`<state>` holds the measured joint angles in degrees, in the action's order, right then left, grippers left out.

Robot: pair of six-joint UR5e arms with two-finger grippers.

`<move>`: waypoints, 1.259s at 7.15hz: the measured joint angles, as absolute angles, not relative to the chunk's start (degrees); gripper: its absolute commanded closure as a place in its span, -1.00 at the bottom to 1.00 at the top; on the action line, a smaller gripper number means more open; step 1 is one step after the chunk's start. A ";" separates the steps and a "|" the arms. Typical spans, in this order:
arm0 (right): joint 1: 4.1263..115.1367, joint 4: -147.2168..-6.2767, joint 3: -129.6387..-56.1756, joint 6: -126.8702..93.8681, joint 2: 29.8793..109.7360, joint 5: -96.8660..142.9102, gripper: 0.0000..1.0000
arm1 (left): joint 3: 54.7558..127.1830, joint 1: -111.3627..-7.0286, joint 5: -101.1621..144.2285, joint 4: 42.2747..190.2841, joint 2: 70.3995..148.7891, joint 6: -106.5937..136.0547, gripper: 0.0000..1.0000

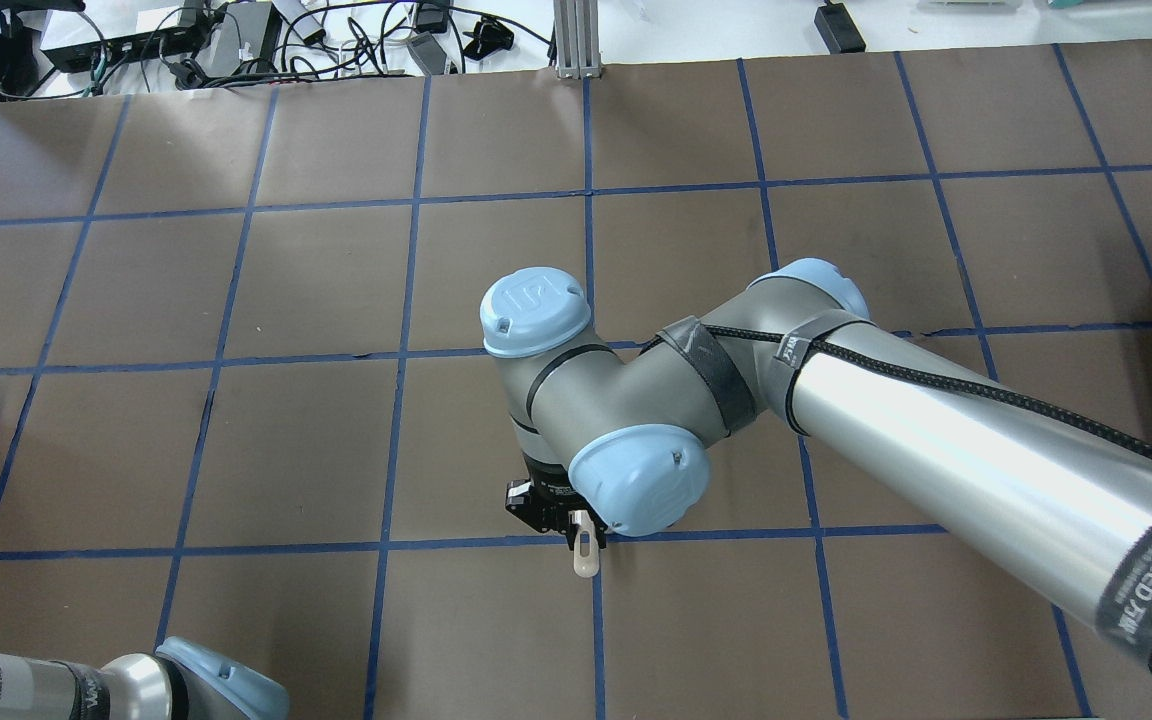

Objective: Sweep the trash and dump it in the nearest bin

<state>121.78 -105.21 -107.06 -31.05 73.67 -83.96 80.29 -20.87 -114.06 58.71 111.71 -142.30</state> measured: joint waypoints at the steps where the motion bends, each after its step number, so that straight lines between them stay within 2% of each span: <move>1: 121.54 -105.38 -107.03 -31.48 73.76 -83.85 1.00 | 83.05 -21.71 -117.56 53.53 111.45 -142.42 1.00; 5: 120.54 -106.39 -107.04 -32.96 73.84 -83.18 0.99 | 85.79 -28.44 -127.35 48.90 110.41 -142.45 1.00; 6: 120.49 -106.47 -107.05 -32.81 73.76 -83.15 0.73 | 85.83 -29.45 -128.32 48.83 109.95 -142.49 1.00; 7: 120.45 -106.59 -107.05 -32.55 73.70 -83.17 0.07 | 85.89 -30.98 -130.01 48.70 109.41 -142.51 1.00; 8: 120.40 -106.68 -107.05 -32.32 73.64 -83.25 -0.49 | 85.96 -33.25 -132.82 48.03 108.94 -142.51 1.00; 9: 120.36 -107.00 -107.05 -32.18 73.56 -83.36 -0.50 | 86.08 -35.85 -136.05 46.54 108.50 -142.52 1.00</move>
<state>120.36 -107.00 -107.05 -32.18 73.56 -83.36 86.08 -35.85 -136.05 46.54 108.50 -142.52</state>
